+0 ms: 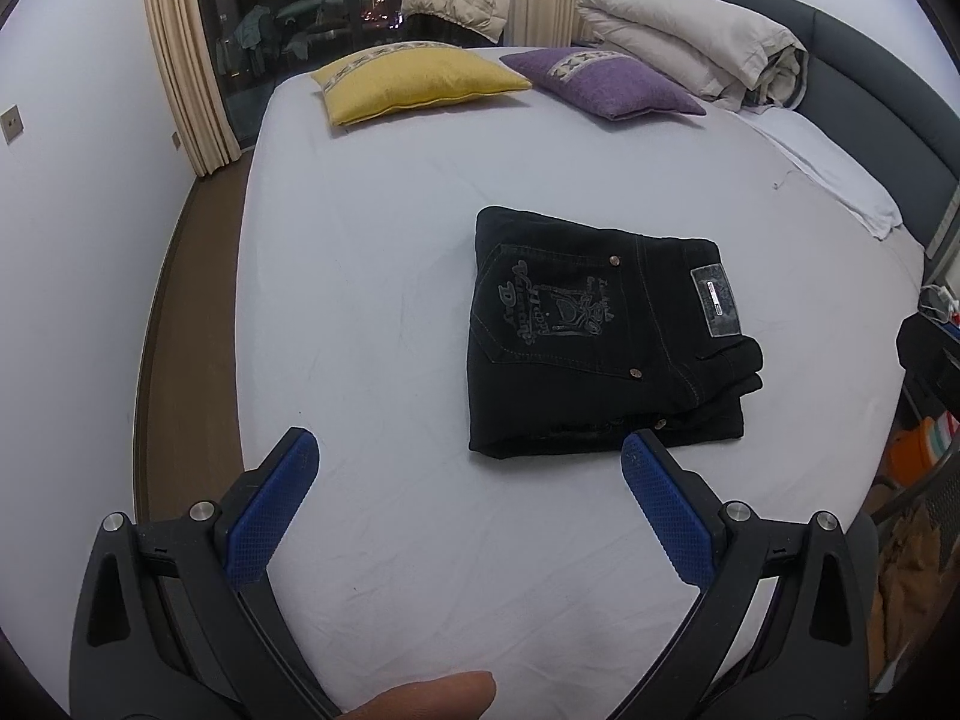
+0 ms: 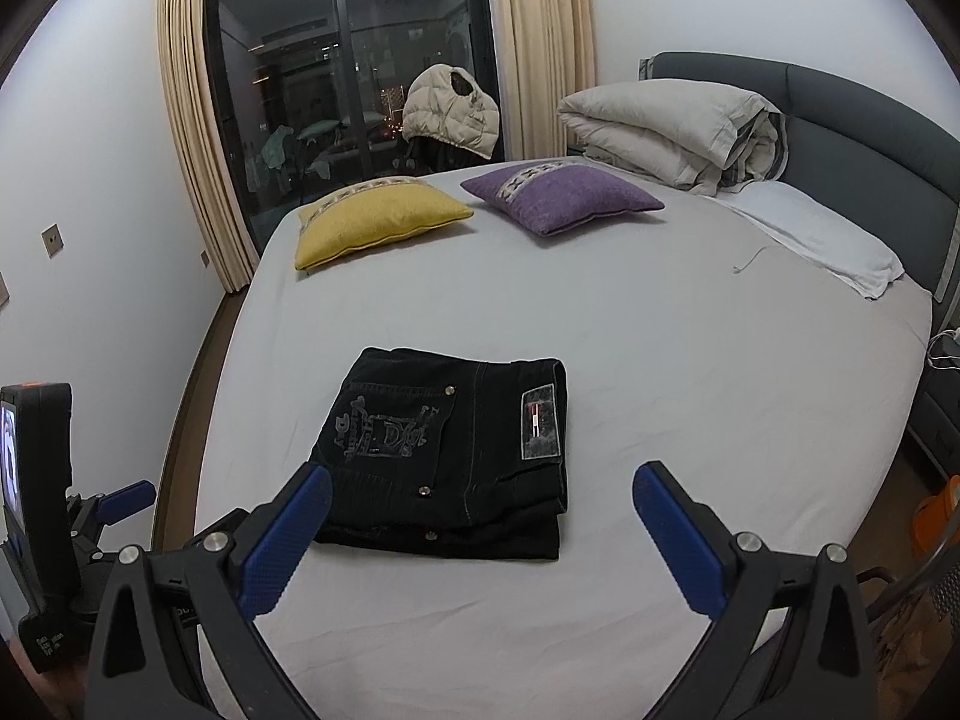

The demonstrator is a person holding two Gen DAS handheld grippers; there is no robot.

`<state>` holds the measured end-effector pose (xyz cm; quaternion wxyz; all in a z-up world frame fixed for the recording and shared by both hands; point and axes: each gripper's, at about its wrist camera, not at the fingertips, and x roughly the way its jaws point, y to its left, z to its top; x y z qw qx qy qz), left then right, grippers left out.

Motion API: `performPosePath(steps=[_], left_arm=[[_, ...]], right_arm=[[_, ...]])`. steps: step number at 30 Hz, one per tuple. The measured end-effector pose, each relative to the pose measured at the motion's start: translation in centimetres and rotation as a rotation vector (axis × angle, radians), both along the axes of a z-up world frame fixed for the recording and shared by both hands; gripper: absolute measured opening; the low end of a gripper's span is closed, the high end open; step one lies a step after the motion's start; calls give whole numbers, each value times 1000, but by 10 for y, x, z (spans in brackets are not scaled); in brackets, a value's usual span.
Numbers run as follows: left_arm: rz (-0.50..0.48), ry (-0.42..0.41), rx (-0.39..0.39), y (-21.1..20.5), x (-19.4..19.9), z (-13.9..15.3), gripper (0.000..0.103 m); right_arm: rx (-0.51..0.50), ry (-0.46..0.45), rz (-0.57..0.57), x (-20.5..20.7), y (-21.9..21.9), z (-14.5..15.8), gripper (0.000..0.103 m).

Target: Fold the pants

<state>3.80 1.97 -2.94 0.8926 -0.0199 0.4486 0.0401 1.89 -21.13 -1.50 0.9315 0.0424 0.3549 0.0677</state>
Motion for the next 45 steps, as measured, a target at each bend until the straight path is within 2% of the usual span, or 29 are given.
performPosePath(steps=[45], left_arm=[[5, 2, -1, -3, 3, -4, 103]], right_arm=[[1, 42, 19, 1, 7, -14, 103]])
